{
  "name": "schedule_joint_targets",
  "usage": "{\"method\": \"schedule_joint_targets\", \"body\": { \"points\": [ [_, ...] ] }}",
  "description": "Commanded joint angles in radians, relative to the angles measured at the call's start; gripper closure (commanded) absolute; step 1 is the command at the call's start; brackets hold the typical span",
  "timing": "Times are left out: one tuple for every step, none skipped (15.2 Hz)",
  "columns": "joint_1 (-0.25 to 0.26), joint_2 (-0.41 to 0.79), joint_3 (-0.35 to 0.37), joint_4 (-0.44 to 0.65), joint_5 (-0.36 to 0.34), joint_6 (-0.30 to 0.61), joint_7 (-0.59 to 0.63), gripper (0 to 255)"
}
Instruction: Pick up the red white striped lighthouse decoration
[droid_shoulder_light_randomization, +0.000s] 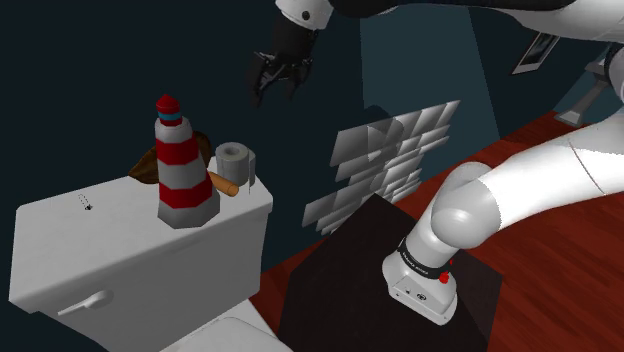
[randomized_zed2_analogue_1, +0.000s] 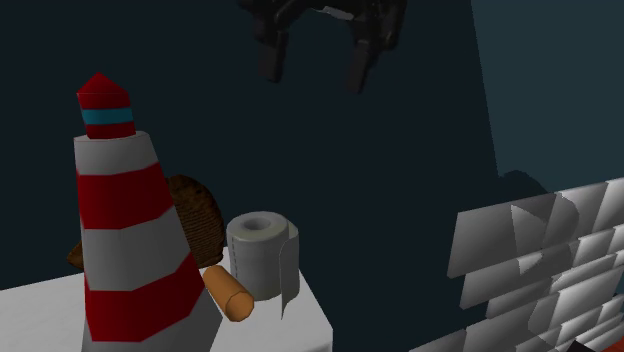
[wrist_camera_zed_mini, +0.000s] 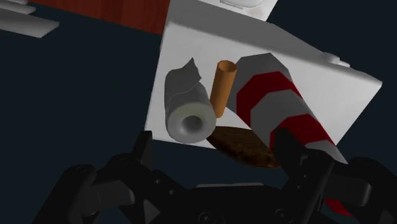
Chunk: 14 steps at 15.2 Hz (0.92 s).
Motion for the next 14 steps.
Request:
{"method": "schedule_joint_targets", "body": {
  "points": [
    [-0.005,0.049,0.042,0.036,-0.011,0.046,0.046,0],
    [-0.009,0.074,0.063,0.057,-0.02,0.066,0.07,0],
    [-0.013,0.101,0.085,0.079,-0.032,0.085,0.094,0],
    [-0.018,0.128,0.107,0.102,-0.045,0.103,0.12,0],
    [-0.023,0.155,0.129,0.127,-0.062,0.12,0.146,0],
    [-0.028,0.184,0.151,0.153,-0.08,0.136,0.174,0],
    [-0.034,0.214,0.174,0.18,-0.102,0.15,0.203,0],
    [-0.04,0.245,0.196,0.208,-0.126,0.163,0.233,0],
    [-0.046,0.276,0.219,0.238,-0.153,0.175,0.264,0],
    [-0.051,0.309,0.242,0.27,-0.184,0.185,0.297,0],
    [-0.057,0.344,0.266,0.303,-0.217,0.193,0.331,0],
    [-0.061,0.38,0.288,0.337,-0.255,0.199,0.366,0],
    [-0.062,0.418,0.31,0.374,-0.296,0.202,0.403,0],
    [-0.061,0.442,0.321,0.397,-0.323,0.203,0.426,0]
  ]
}}
